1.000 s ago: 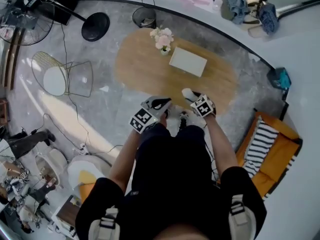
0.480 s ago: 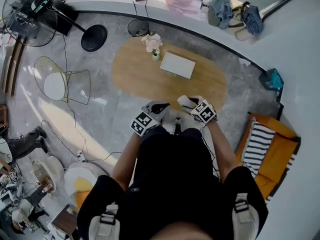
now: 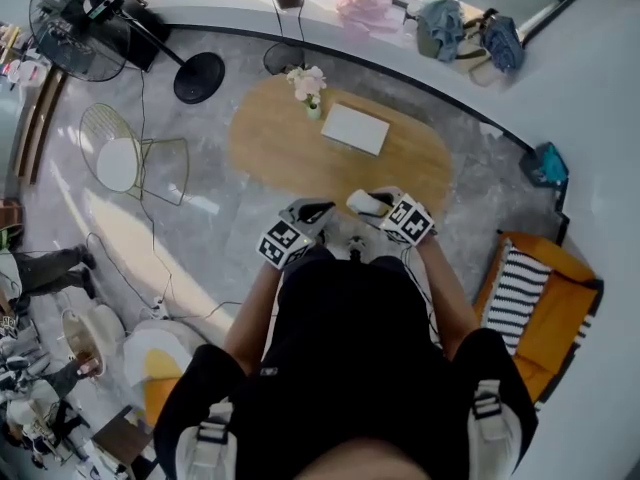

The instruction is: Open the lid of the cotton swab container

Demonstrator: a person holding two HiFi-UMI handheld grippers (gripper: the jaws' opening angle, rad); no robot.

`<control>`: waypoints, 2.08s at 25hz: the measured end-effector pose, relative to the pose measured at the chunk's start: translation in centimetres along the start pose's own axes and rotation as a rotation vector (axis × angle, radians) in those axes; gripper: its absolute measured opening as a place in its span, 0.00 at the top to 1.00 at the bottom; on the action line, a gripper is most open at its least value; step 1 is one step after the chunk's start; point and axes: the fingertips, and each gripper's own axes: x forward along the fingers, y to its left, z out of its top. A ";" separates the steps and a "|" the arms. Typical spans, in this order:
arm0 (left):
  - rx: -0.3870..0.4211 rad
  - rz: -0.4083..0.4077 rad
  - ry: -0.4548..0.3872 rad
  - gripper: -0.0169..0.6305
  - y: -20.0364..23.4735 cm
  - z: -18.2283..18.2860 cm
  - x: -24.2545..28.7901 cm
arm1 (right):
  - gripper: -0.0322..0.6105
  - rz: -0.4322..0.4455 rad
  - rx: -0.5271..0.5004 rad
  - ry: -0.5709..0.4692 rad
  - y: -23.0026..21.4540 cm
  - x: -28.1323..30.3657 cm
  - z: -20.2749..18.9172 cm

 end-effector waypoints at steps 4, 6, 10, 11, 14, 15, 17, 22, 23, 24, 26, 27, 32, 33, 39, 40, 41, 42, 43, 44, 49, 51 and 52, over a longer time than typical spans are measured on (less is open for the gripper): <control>-0.003 0.014 -0.003 0.97 -1.0 -0.7 -0.9 | 0.62 0.036 -0.052 0.020 1.9 -1.5 0.8; -0.011 0.011 -0.004 0.97 -1.4 -1.0 -1.2 | 0.62 0.052 -0.076 0.030 2.6 -2.2 1.1; -0.003 -0.016 -0.020 0.97 -2.3 -1.2 -1.7 | 0.62 0.083 -0.124 0.059 4.0 -3.8 1.9; 0.002 -0.019 -0.024 0.96 -2.6 -1.1 -1.8 | 0.62 0.089 -0.138 0.056 4.2 -4.1 2.2; 0.013 -0.034 -0.040 0.89 -3.5 -0.7 -1.8 | 0.62 0.107 -0.169 0.045 4.9 -5.0 2.7; 0.018 -0.042 -0.043 0.86 -3.8 -0.6 -1.8 | 0.62 0.112 -0.178 0.040 5.1 -5.2 3.0; 0.035 -0.059 -0.038 0.82 -4.6 -0.5 -1.7 | 0.62 0.124 -0.198 0.035 5.7 -5.8 3.5; 0.078 -0.091 -0.005 0.71 -6.4 -0.9 -1.0 | 0.62 0.159 -0.257 0.033 7.1 -7.2 4.5; 0.083 -0.095 0.004 0.69 -6.6 -1.1 -1.0 | 0.62 0.174 -0.266 0.026 7.6 -7.5 4.8; 0.086 -0.099 0.007 0.68 -6.9 -1.2 -0.9 | 0.62 0.192 -0.274 0.018 8.1 -7.8 5.2; 0.095 -0.109 -0.006 0.66 -7.4 -0.8 -0.8 | 0.62 0.218 -0.297 0.005 8.9 -8.4 6.1; 0.099 -0.112 -0.015 0.66 -7.6 -0.5 -0.8 | 0.62 0.222 -0.316 -0.005 9.2 -8.5 6.6; 0.106 -0.114 -0.040 0.63 -8.3 0.3 -0.7 | 0.62 0.252 -0.370 0.008 10.7 -9.2 7.9; 0.108 -0.116 -0.040 0.62 -8.4 0.4 -0.7 | 0.62 0.260 -0.380 0.009 11.1 -9.3 8.2; 0.132 -0.131 -0.051 0.60 -9.2 1.8 -0.6 | 0.62 0.301 -0.431 -0.019 12.0 -9.4 9.4; 0.140 -0.134 -0.056 0.60 -9.4 2.0 -0.7 | 0.63 0.309 -0.438 -0.034 12.2 -9.4 9.5; 0.148 -0.137 -0.059 0.60 -9.6 2.1 -0.7 | 0.63 0.315 -0.442 -0.046 12.5 -9.5 9.7; 0.155 -0.140 -0.061 0.60 -9.8 2.2 -0.7 | 0.63 0.321 -0.443 -0.057 12.6 -9.5 9.8; 0.161 -0.142 -0.062 0.60 -10.0 2.4 -0.7 | 0.63 0.326 -0.442 -0.068 12.8 -9.6 9.9; 0.166 -0.145 -0.064 0.60 -10.1 2.5 -0.6 | 0.63 0.332 -0.441 -0.079 12.9 -9.8 10.1; 0.176 -0.161 -0.083 0.59 -10.8 3.7 -0.4 | 0.63 0.363 -0.443 -0.120 13.2 -10.2 10.5; 0.174 -0.168 -0.096 0.59 -11.1 4.1 -0.3 | 0.63 0.377 -0.447 -0.129 13.5 -10.3 10.6; 0.173 -0.172 -0.101 0.59 -11.2 4.3 -0.3 | 0.63 0.384 -0.448 -0.135 13.6 -10.4 10.6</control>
